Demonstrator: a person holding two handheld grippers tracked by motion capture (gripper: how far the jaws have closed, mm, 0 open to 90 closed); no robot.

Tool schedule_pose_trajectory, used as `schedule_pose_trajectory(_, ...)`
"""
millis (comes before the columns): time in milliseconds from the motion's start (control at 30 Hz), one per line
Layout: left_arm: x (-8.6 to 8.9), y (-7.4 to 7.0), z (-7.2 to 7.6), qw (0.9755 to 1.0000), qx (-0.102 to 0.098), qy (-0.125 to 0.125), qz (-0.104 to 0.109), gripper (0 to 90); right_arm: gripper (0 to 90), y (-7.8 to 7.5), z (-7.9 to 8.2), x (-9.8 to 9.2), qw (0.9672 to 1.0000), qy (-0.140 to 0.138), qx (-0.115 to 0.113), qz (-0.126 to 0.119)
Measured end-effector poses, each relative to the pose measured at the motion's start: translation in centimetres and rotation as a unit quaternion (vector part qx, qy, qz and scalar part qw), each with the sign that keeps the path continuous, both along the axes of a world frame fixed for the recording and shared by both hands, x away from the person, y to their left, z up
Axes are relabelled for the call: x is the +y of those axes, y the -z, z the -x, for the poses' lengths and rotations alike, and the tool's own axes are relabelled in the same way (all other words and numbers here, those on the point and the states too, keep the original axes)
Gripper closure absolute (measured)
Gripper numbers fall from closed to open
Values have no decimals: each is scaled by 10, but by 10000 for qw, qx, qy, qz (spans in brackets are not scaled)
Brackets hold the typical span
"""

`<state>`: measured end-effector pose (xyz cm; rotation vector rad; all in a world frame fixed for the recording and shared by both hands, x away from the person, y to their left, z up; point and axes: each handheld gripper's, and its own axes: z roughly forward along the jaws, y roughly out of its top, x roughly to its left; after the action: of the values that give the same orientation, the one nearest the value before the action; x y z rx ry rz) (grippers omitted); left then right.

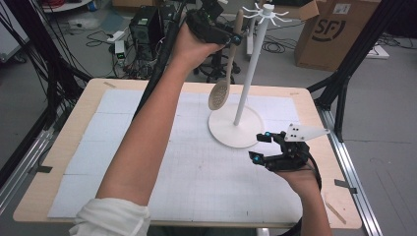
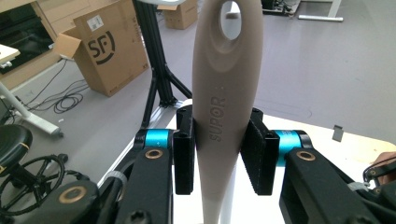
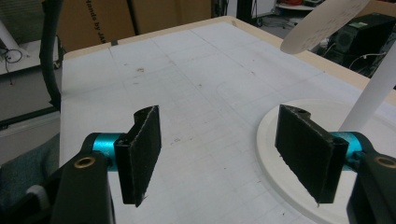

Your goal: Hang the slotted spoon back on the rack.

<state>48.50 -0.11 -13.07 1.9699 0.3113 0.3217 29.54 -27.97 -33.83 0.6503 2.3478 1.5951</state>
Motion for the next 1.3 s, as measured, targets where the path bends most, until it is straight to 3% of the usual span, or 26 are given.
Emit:
schedule_pose_trajectory(433,-12,0,-2,9999,20,98,-48,680,305,0,0,0,10000,-4,-1,4)
schedule_pose_trajectory(600,-18,4,-4,9998,42,136,-157,678,305,0,0,0,10000,-1,4,8)
schedule_pose_trajectory(667,-16,5,-4,9998,95,142,-36,659,305,0,0,-1,10000,14,9,-4)
schedule_pose_trajectory(700,-15,4,-4,9999,84,98,24,607,305,1,0,-1,10000,18,10,-5)
schedule_pose_trajectory(800,-8,1,-1,10000,37,-3,31,499,305,1,-1,-1,10000,16,11,7)
schedule_pose_trajectory(900,2,4,3,10000,63,44,-41,485,305,1,-1,1,10000,-2,27,33)
schedule_pose_trajectory(967,10,10,6,9997,173,99,123,467,305,1,-1,3,10000,-13,18,40)
schedule_pose_trajectory(1033,18,15,7,9994,340,71,20,456,305,2,-1,4,10000,-54,29,58)
schedule_pose_trajectory(1067,21,17,9,9994,340,65,-79,447,304,2,-1,5,10000,-49,44,63)
schedule_pose_trajectory(1133,31,22,13,9995,307,82,24,441,305,2,-1,6,9999,-72,30,79)
schedule_pose_trajectory(1167,35,23,13,9992,387,91,32,439,305,2,-1,6,9999,-69,30,78)
schedule_pose_trajectory(1233,43,26,18,9994,344,3,-22,435,305,2,-1,7,9999,-79,39,76)
schedule_pose_trajectory(1300,52,30,23,9993,339,8,123,429,305,2,-1,7,9999,-85,38,80)
